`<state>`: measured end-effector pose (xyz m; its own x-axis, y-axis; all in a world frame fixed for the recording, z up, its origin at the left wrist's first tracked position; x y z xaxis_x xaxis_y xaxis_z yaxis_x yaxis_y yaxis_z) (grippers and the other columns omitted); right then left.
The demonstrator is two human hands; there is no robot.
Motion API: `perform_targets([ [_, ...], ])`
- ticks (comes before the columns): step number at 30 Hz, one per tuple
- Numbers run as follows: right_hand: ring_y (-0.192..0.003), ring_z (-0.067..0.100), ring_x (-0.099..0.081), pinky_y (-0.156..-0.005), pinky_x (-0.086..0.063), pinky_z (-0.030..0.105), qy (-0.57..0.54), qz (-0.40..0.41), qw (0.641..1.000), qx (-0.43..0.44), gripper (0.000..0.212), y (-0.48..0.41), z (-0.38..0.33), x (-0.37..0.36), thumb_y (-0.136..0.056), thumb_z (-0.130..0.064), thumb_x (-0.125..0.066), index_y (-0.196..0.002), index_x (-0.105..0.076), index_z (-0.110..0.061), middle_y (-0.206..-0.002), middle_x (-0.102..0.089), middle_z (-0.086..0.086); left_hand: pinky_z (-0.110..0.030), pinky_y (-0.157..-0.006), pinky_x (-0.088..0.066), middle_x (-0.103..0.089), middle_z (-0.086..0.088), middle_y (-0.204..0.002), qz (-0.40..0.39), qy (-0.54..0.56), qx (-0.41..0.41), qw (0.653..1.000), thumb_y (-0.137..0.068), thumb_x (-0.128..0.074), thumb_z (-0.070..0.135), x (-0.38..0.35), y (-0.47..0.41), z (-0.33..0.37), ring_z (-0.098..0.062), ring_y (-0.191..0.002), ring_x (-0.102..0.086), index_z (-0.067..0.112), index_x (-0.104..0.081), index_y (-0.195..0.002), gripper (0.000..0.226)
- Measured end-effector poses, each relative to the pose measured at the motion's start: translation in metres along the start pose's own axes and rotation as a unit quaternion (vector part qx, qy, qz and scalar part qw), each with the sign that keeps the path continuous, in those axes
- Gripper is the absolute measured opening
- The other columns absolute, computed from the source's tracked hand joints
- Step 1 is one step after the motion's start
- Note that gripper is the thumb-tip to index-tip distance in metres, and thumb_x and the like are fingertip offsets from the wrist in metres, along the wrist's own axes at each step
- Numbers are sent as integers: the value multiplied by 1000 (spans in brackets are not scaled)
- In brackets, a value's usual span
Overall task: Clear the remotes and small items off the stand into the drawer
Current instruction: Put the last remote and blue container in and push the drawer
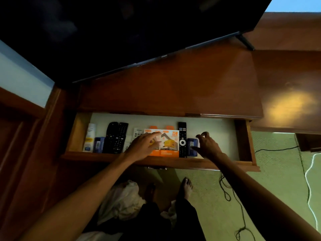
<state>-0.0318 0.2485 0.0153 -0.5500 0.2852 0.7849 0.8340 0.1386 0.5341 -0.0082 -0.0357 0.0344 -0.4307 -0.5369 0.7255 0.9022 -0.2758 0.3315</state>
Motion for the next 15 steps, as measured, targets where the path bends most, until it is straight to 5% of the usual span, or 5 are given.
perform_targets([
  [3,-115,36,-56,-93,-47,39,-76,-7,997,31,63,22,-21,-2,-78,-42,-75,-128,-55,-9,-131,-48,19,-41,-101,-46,-51,3,-140,-34,-18,25,999,-74,-57,77,9,26,-28,-17,-127,-49,42,-40,-138,75],
  [7,-126,27,-49,-104,-47,44,-69,-68,992,81,108,55,-53,-21,-46,-82,-69,-135,-47,-25,-143,-43,7,-40,-109,-36,-38,1,-144,-107,-79,-6,991,-58,-68,80,20,54,-49,-18,-133,-34,44,-31,-143,99],
  [12,-135,26,-38,-111,-34,43,98,-19,990,104,82,68,-70,-41,-72,-41,-78,-141,-39,-23,-150,-37,6,-44,-111,-32,-39,-1,-148,-108,-141,-48,983,-69,-79,47,22,61,-63,-20,-134,-33,37,-31,-146,92],
  [15,-138,29,-35,-112,-30,44,137,14,985,106,77,68,-72,-34,-78,-35,-73,-143,-35,-20,-153,-32,10,-43,-111,-30,-40,-1,-147,-102,-182,-71,975,-69,-78,47,27,58,-58,-20,-133,-34,34,-33,-146,91],
])
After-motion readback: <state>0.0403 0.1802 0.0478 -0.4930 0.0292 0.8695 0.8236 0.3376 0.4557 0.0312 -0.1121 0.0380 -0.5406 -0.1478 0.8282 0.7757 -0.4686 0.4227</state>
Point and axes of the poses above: each hand's wrist, its own y-axis away from the middle knuckle, its own x-axis out of the back of the hand, z = x × y, the point moved 2 cm from there along -y, towards the middle knuckle
